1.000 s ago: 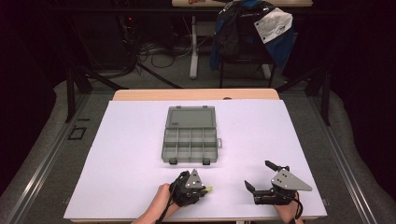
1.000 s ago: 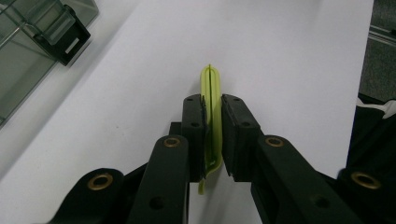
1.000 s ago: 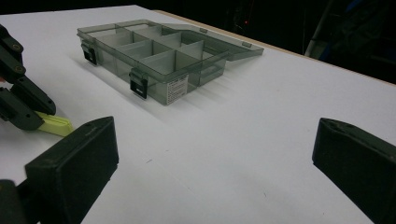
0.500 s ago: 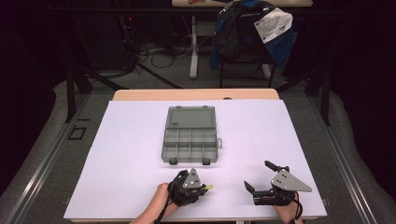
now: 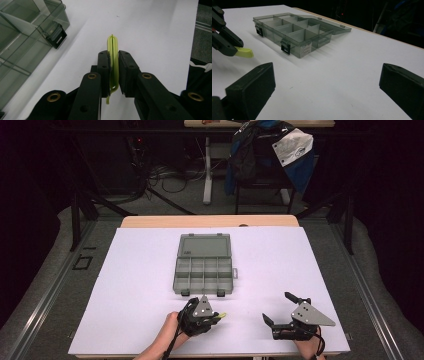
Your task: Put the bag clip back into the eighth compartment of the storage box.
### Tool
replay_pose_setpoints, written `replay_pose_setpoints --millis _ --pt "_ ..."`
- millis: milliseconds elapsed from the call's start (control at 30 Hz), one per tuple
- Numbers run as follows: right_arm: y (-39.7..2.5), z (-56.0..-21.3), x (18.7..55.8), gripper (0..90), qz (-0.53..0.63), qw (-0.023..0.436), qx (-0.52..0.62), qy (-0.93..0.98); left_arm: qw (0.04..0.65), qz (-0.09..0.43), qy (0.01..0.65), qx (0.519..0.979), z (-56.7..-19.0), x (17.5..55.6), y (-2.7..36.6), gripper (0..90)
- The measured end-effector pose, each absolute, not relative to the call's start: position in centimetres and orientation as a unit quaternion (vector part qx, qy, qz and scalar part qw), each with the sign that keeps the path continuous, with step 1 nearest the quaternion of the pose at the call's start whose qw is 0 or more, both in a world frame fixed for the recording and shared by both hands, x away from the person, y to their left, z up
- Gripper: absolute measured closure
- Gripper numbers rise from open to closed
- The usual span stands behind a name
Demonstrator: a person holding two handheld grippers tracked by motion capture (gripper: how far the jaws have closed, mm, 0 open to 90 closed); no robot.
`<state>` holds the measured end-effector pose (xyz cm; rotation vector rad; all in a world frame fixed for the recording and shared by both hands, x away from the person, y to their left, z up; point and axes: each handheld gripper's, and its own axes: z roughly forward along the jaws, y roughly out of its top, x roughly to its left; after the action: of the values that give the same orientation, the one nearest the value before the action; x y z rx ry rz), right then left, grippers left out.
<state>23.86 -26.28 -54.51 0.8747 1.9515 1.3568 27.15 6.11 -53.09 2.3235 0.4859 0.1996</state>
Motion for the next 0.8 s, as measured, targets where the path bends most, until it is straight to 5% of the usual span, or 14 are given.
replay_pose_setpoints --millis 800 --pt "-26.2 -54.8 24.1 0.2 0.506 0.298 0.332 0.738 0.387 0.101 0.200 0.895 -51.8 28.4 6.6 80.2"
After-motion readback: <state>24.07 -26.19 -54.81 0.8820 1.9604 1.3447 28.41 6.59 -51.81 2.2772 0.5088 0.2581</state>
